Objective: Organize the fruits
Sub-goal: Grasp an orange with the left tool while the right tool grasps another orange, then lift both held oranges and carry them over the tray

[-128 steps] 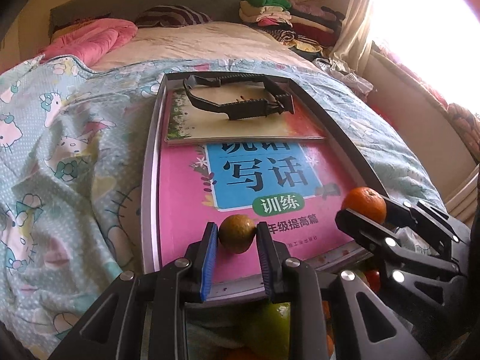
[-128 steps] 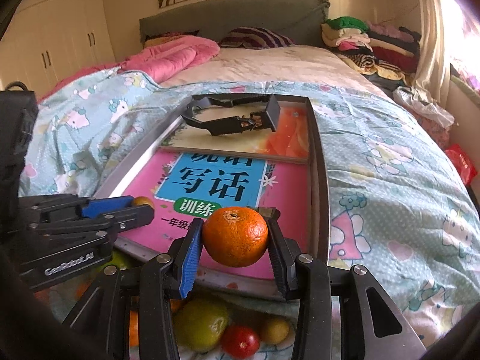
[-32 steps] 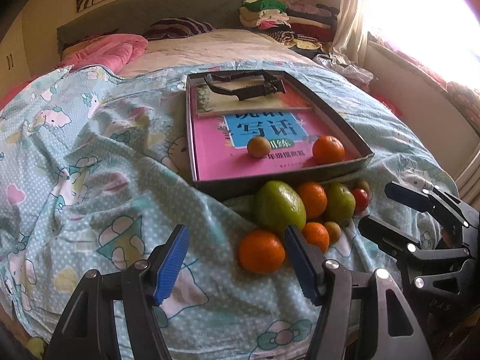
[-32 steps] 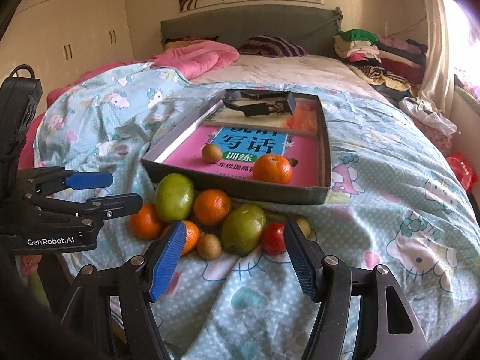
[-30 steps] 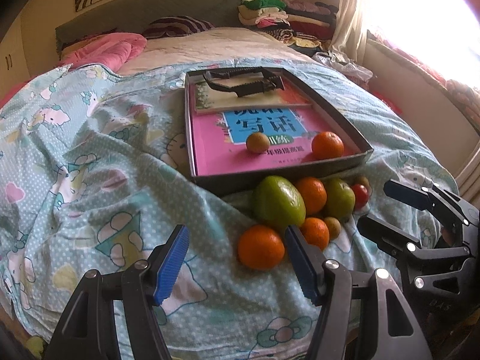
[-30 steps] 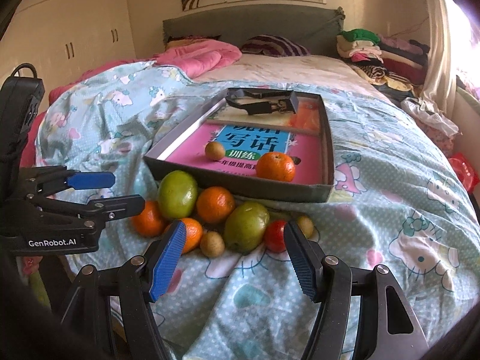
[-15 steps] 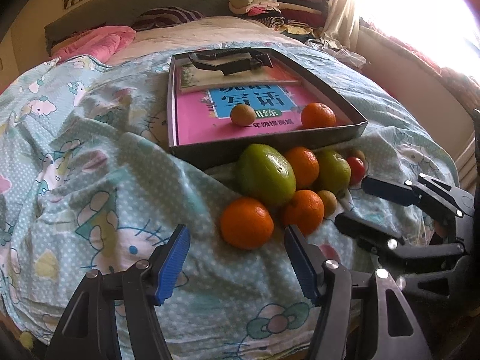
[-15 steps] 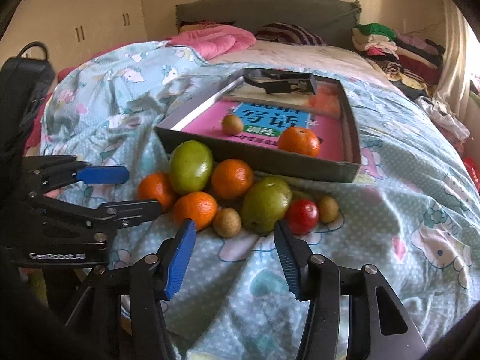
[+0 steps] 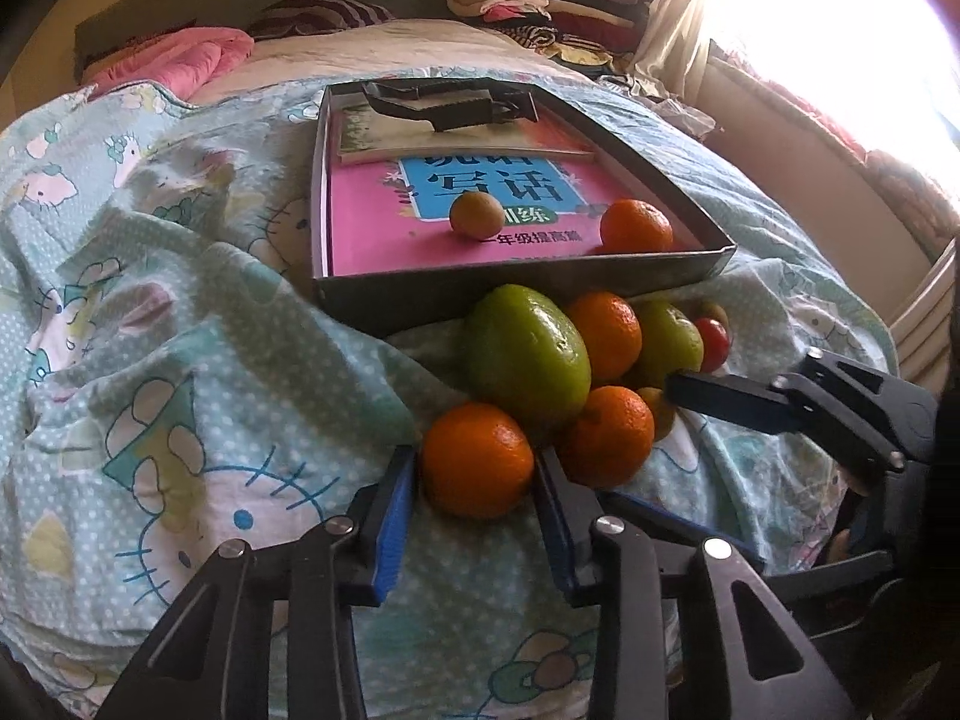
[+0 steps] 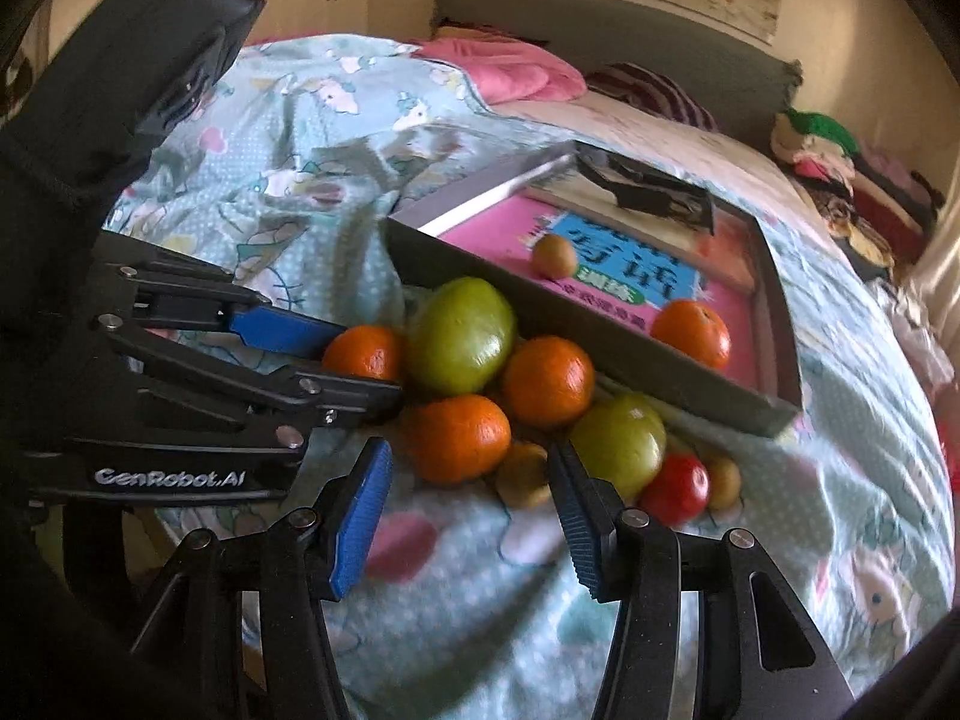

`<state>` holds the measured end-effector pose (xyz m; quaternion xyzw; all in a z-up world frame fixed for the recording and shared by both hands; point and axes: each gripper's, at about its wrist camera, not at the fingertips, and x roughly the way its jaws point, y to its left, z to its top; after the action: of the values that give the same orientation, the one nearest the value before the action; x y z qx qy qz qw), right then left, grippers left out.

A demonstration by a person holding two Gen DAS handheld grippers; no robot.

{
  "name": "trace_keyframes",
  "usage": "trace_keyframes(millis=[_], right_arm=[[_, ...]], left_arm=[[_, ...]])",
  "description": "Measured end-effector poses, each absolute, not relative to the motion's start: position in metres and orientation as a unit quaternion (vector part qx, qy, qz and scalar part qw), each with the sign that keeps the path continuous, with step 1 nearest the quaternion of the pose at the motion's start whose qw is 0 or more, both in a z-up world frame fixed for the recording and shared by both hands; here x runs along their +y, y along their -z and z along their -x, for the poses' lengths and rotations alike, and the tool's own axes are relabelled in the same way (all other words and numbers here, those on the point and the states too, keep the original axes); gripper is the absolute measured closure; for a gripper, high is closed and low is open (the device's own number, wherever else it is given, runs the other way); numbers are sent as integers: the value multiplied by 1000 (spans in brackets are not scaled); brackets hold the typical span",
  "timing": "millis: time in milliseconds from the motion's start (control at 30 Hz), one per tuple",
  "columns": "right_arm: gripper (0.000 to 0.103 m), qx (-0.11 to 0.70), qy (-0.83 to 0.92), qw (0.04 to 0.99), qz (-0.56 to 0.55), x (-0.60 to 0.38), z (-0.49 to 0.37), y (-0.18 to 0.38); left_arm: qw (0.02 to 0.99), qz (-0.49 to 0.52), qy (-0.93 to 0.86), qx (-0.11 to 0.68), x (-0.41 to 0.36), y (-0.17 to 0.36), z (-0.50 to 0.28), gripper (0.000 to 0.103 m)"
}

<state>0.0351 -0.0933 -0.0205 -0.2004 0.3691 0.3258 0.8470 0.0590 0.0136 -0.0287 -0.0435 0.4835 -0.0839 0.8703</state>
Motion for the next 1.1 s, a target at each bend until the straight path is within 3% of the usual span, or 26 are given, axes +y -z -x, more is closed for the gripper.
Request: trace_keyframes(millis=[333, 800, 1100], right_arm=[[65, 358, -337, 836, 243, -73, -43, 32], [65, 356, -339, 865, 103, -123, -38, -2], [65, 335, -311, 886, 82, -142, -50, -23]], left_arm=[[868, 63, 87, 485, 20, 28, -59, 65], [871, 71, 93, 477, 23, 15, -54, 68], [879, 82, 99, 460, 24, -7, -55, 68]])
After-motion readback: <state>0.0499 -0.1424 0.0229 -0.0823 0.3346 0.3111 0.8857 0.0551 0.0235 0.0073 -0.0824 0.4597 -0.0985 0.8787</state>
